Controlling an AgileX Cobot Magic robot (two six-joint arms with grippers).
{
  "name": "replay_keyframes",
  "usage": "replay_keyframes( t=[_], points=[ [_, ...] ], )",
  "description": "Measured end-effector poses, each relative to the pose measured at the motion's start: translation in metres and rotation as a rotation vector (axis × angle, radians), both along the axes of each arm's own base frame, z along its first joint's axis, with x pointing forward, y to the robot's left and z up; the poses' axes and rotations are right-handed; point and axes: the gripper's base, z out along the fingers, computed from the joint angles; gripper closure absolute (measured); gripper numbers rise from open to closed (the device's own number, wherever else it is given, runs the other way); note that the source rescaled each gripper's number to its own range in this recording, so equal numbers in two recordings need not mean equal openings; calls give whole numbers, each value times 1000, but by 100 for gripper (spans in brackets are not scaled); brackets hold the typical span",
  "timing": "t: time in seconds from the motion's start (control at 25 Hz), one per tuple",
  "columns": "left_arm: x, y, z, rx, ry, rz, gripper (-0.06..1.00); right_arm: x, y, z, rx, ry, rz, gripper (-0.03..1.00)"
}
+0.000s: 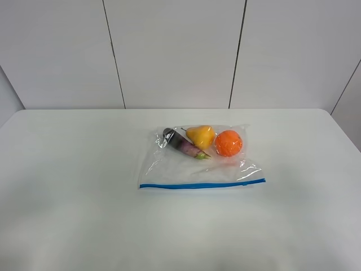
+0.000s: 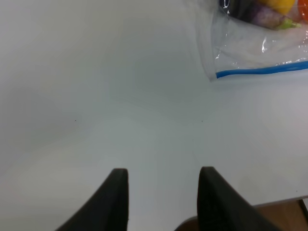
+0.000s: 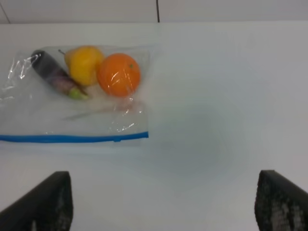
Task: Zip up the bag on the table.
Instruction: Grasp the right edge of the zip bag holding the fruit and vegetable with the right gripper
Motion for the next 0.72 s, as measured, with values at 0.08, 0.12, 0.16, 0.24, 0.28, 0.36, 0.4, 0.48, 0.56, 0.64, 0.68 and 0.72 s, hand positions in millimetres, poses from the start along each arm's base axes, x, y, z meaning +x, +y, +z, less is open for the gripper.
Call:
replay_keyframes(
  t=[0.08,0.12,0.16,0.24,0.28,0.36,0.4,0.48,0.56,0.64,0.68,0.72],
  points=[
    [0,0,0,0,0,0,43,11,0,8,1,5,-3,8],
    [0,0,0,0,0,0,43,17,1,11,2,5,-5,8],
    [0,0,0,0,0,0,43,25,1,13,4,4,-7,8],
    [0,0,0,0,0,0,43,41,1,16,4,5,-14,8],
    [0,0,0,0,0,0,43,48,1,17,2,6,-17,8],
    [0,0,0,0,0,0,43,67,1,17,-2,7,-25,8],
    [0,0,0,0,0,0,43,75,1,17,-2,5,-28,8],
    [0,0,0,1,0,0,43,96,2,16,7,11,-38,8],
    [0,0,0,1,0,0,43,115,2,11,29,36,-54,8],
    [0,0,0,2,0,1,43,135,4,2,57,81,-70,8],
    [0,0,0,3,0,1,43,144,4,-3,79,107,-78,8],
    [0,0,0,5,0,3,43,151,5,-7,96,127,-84,8]
  ],
)
